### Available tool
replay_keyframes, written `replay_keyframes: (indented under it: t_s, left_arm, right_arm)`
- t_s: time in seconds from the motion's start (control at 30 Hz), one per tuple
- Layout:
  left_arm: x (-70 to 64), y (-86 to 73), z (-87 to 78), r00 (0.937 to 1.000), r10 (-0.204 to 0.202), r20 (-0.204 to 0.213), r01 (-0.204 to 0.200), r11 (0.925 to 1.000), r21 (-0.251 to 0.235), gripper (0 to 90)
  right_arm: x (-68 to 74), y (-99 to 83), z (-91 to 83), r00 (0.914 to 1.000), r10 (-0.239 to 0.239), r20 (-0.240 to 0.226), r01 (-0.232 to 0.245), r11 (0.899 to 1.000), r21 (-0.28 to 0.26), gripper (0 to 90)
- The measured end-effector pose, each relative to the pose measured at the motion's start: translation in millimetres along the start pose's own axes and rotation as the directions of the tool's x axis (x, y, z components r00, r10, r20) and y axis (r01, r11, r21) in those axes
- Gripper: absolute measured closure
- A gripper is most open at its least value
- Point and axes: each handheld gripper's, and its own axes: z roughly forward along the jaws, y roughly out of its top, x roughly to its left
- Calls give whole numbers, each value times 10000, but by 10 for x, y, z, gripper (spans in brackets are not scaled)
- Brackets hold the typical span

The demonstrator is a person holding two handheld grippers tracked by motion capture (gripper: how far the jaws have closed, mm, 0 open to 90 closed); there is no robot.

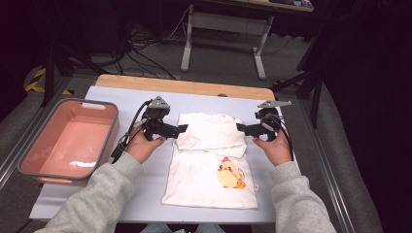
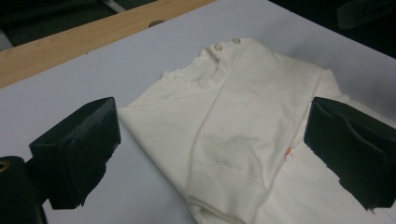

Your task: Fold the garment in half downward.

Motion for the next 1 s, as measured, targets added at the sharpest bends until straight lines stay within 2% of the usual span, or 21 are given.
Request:
replay_keyframes:
  t_s: [0.13, 0.23, 0.37, 0.53, 0.6, 0.73, 0.8, 0.87, 1.0]
  left_arm:
    - [54, 49, 114, 9999, -7, -145, 12, 9994, 349, 58]
    - [92, 83, 194, 9989, 22, -479, 8, 9979, 641, 68]
    - [158, 118, 314, 9978, -148, -640, 204, 9958, 890, 93]
    - [206, 109, 476, 9912, -223, -1307, 384, 9918, 1218, 131]
    - [230, 103, 566, 9890, -337, -1441, 537, 9891, 1372, 144]
    - [257, 111, 708, 9846, -222, -1735, 529, 9833, 1743, 187]
    - [268, 115, 744, 9833, -176, -1811, 506, 9825, 1793, 216]
    - [297, 111, 787, 9833, -332, -1792, 645, 9830, 1718, 246]
    - [352, 98, 869, 9803, -461, -1922, 846, 9766, 1975, 267]
  right_arm:
    - [-51, 7, 51, 9999, -125, 21, 125, 9999, 67, 75]
    - [-109, 9, 100, 10000, -94, 8, 94, 9998, 174, 134]
    - [-189, 10, 166, 10000, -41, 70, 39, 9994, 331, 211]
    - [-267, -2, 279, 10000, -48, -63, 53, 9968, 803, 299]
    - [-285, -14, 333, 9998, -201, 96, 189, 9942, 1061, 310]
    - [-334, -44, 441, 9993, -274, 266, 231, 9886, 1486, 364]
    - [-373, -56, 491, 9991, -250, 350, 191, 9873, 1579, 400]
    - [-408, -63, 519, 9993, -182, 316, 130, 9874, 1576, 427]
    - [-461, -94, 587, 9996, -30, 295, -19, 9860, 1666, 446]
